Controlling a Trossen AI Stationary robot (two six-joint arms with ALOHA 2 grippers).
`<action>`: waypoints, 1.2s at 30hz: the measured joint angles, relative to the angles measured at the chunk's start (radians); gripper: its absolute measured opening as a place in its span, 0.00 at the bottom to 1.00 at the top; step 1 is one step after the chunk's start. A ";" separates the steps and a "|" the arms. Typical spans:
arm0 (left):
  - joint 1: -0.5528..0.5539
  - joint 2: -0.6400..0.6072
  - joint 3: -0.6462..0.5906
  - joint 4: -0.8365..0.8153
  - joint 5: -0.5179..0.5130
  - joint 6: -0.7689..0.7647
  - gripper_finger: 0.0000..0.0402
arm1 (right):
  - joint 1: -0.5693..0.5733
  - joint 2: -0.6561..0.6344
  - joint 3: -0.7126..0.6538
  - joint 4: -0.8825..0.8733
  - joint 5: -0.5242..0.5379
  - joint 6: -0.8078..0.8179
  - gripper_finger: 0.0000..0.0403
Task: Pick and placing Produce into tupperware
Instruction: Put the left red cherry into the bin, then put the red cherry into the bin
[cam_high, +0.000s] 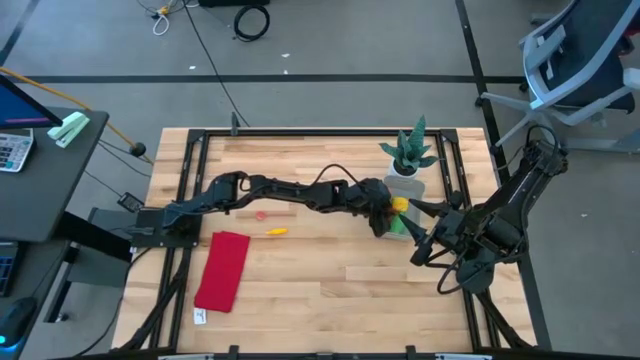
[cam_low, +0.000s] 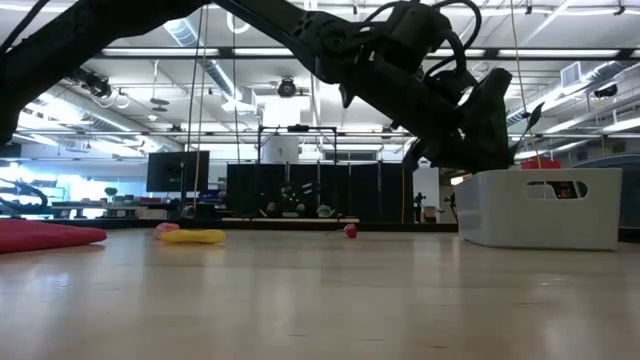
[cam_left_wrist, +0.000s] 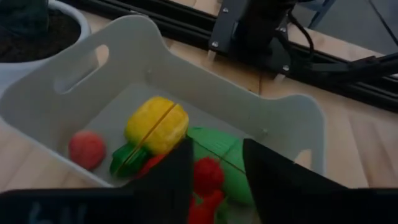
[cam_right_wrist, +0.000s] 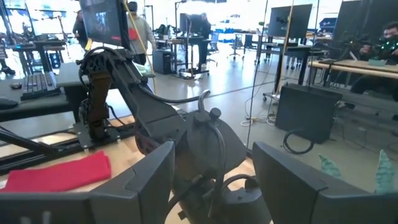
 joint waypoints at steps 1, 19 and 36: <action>0.000 0.000 0.002 0.001 0.000 0.000 0.39 | 0.000 0.000 0.000 0.000 0.000 0.007 0.56; 0.103 -0.309 0.003 -0.208 0.227 0.220 0.44 | -0.014 0.001 -0.019 -0.012 -0.169 0.015 0.56; 0.211 -0.832 0.002 -0.747 0.041 0.360 0.49 | -0.822 0.009 0.159 0.003 -0.905 -0.323 0.56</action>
